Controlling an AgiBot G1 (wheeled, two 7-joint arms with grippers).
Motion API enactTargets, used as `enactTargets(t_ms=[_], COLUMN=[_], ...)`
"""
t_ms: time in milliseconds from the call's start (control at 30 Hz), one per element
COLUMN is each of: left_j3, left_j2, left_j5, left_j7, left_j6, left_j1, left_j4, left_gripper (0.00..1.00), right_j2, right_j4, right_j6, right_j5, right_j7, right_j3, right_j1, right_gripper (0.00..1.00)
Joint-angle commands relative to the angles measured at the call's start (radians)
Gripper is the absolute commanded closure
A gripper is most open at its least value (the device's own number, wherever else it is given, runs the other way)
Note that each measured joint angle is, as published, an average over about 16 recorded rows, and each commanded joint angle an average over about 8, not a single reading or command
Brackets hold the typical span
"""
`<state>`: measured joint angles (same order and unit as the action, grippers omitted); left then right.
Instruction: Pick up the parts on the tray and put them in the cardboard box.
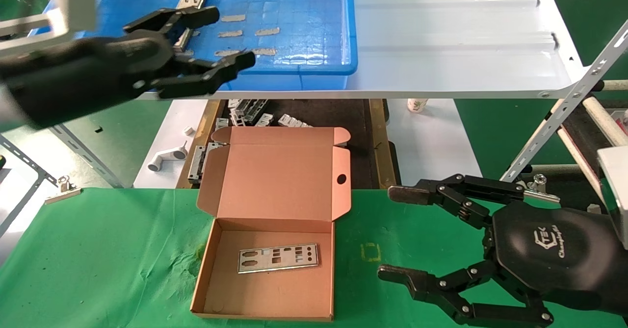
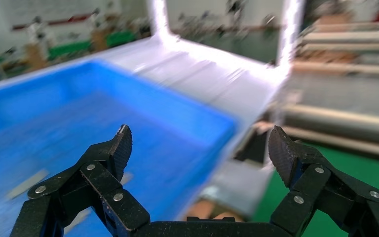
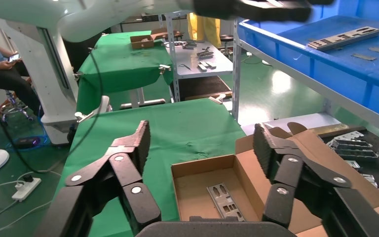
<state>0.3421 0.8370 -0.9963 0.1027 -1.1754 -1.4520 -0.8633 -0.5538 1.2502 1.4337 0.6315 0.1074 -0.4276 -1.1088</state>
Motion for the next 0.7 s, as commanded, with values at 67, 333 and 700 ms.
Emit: enactTargets(t_ms=[67, 333, 700], left_j3=[0.03, 0.072, 0.102], left_j2=[0.055, 0.159, 0.226], left_j5=[-0.075, -0.193, -0.253], left_j7=[-0.036, -0.13, -0.176], left_j6=[0.046, 0.176, 0.257], left_j1=[-0.1, -0.302, -0.431], left_j4=[0.13, 0.461, 0.727], left_gripper=[0.0, 0.0, 0.0], right_j2=[0.0, 0.0, 0.0], right_j4=[0.0, 0.0, 0.0], right_j6=[0.0, 0.0, 0.0], right_j5=[0.0, 0.0, 0.0], right_j7=[0.0, 0.0, 0.0], right_j3=[0.0, 0.0, 0.0], right_j1=[0.0, 0.0, 0.0], right_gripper=[1.0, 1.0, 1.0])
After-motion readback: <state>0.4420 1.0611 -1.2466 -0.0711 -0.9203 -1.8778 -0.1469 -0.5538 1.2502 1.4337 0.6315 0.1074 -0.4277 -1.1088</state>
